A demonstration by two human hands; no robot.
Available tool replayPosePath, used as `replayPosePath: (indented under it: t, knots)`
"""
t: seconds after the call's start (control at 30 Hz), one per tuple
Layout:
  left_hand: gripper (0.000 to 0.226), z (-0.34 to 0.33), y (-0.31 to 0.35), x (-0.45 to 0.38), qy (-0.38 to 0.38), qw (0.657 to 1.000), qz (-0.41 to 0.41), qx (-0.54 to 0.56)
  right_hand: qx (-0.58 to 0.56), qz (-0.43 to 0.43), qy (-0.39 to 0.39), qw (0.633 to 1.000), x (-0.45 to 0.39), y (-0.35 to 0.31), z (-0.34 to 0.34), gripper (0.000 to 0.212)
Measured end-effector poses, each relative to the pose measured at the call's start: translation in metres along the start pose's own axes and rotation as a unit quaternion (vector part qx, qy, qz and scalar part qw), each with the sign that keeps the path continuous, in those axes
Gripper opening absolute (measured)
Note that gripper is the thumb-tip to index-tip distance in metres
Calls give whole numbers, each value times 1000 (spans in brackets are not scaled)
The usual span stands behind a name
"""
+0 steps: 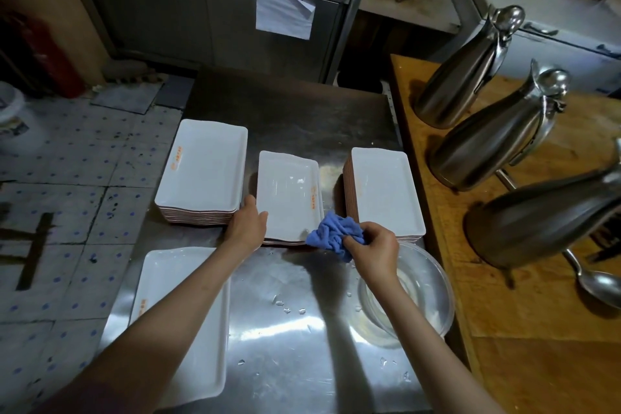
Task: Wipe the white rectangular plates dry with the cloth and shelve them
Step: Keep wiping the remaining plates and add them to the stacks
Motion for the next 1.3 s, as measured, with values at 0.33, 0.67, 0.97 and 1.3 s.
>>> replayPosePath:
  t: [0.33,0.67,0.97,1.3]
  knots:
    - [21,7,14,19,-19,993,5,119,-12,-5,18,1000,-4,-2,24,8]
    - [24,-6,38,51,-56,987,-6,151,-24,0,68,997,-9,5,75,11]
    - [17,-29,69,94,-100,980,-28,168,-36,-3,73,997,-5,20,115,16]
    - [17,-45,102,129,-92,980,-63,166,-54,7,97,994,-4,24,155,18]
Point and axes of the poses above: each hand's wrist, its own x-axis away from the middle knuckle, its own z-axis out of the back of the hand, y = z × x, the point moved 10 cm from there along -x, towards the middle knuckle, and after that the axes turned 9 degrees about y, right-handed, at the moved point
